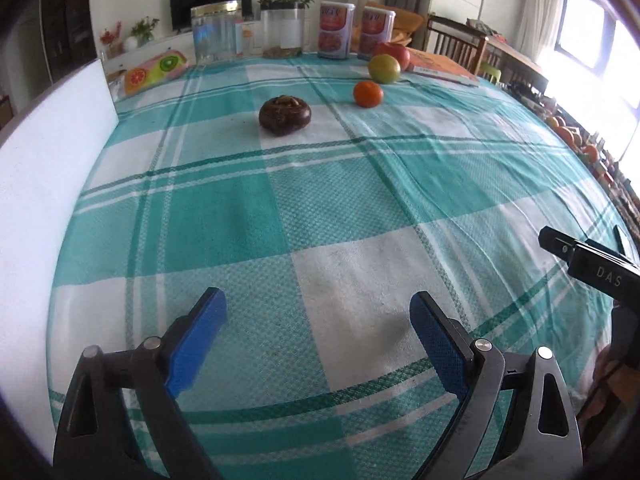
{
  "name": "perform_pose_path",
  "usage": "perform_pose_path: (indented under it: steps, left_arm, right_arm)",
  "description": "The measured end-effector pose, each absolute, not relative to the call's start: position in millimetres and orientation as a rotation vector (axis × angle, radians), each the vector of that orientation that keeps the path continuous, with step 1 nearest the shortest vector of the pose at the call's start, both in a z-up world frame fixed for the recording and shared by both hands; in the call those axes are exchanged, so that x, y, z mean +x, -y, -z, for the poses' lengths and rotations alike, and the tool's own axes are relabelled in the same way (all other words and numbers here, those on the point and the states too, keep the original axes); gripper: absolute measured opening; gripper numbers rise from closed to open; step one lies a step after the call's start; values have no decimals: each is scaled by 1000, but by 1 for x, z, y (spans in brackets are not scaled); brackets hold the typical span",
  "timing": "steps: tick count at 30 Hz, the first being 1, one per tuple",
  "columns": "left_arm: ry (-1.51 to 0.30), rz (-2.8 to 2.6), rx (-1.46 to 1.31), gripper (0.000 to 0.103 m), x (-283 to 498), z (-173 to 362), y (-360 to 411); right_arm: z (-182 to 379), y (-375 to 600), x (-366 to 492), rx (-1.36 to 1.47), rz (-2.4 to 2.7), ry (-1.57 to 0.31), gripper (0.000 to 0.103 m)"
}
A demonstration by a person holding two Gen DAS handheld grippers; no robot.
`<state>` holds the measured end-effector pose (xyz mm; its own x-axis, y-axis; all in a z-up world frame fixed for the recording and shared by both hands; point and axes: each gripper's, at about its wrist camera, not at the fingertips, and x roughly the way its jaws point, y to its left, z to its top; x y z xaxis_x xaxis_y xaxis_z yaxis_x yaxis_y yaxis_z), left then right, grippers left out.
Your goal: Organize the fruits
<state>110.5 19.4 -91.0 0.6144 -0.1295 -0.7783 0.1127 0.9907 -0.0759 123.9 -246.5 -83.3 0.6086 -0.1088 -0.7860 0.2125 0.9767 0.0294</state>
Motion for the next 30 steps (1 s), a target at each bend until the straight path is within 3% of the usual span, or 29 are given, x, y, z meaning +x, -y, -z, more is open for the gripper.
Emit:
perform_pose_path:
  steps: [30]
  left_arm:
    - [-928,135,34,100,117,98,-11]
  right_arm:
    - [90,244,130,110,186,-942,103]
